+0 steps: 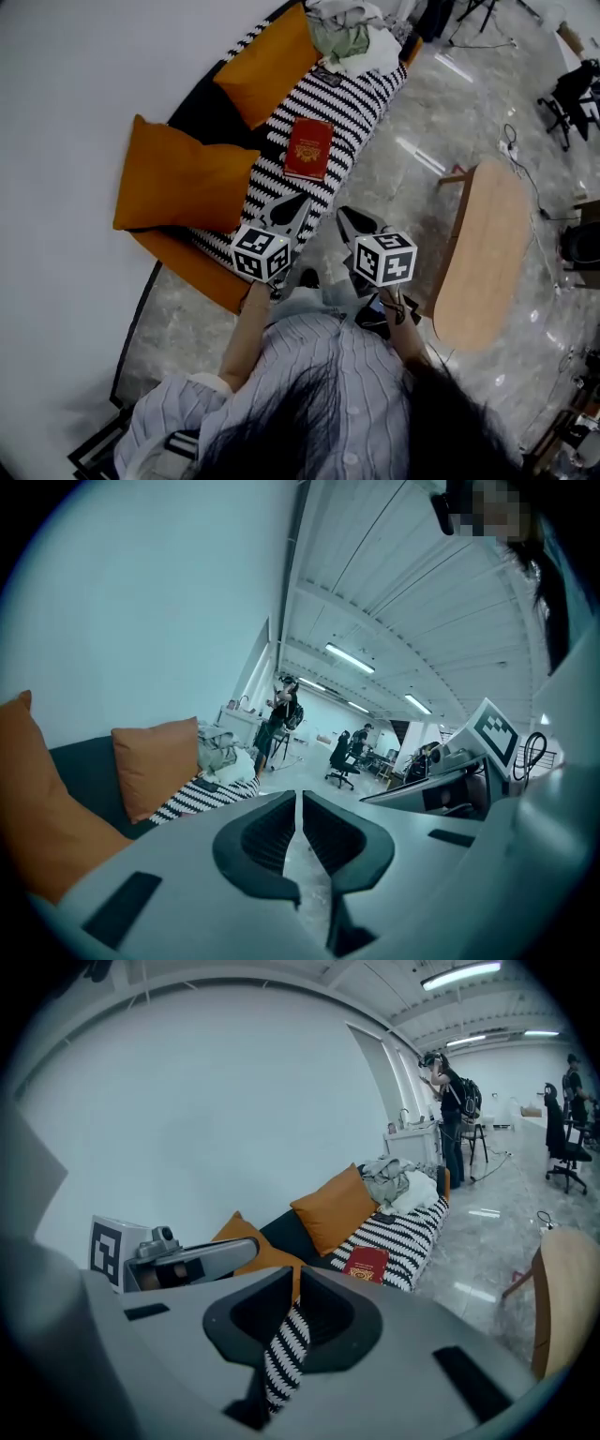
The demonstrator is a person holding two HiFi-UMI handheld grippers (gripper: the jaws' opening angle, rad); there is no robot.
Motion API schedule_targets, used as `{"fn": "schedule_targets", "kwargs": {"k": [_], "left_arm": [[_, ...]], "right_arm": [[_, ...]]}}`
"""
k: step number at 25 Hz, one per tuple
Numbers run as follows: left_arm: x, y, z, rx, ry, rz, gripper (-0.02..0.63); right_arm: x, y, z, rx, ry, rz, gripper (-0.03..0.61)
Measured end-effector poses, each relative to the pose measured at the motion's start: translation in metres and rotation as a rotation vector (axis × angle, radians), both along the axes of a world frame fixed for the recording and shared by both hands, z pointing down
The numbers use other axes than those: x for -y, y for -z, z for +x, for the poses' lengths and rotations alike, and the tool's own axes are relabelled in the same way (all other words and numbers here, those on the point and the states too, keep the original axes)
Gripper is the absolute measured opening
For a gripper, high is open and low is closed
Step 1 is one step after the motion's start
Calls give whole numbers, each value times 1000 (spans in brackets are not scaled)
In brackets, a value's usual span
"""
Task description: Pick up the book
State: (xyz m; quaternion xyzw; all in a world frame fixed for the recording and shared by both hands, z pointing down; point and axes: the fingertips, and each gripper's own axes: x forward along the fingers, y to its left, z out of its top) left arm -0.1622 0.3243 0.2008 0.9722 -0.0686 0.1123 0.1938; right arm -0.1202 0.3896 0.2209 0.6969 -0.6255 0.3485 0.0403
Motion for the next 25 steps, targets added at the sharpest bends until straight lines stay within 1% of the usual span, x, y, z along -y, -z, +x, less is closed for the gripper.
{"fn": "schedule_targets", "kwargs": {"k": [4,7,11,15,20,25], "left_arm": [[5,5,5,-17,-3,-1,12],[12,7,4,-26,10,4,12],[28,2,-1,-19,45,0,12],[45,-5,2,-5,71,-6,12],[72,-21,17,19,119,-37,14],[113,-40,50,50,182,-63,14]], "right_arm": [[7,4,6,-14,0,-4,38],[16,8,9,-23,10,7,38],[29,3,9,-31,39,-2,38],[51,-1,17,-29,69,-5,38],[83,-12,43,-5,107,-15,38],[125,-38,89,35,142,-60,38]]}}
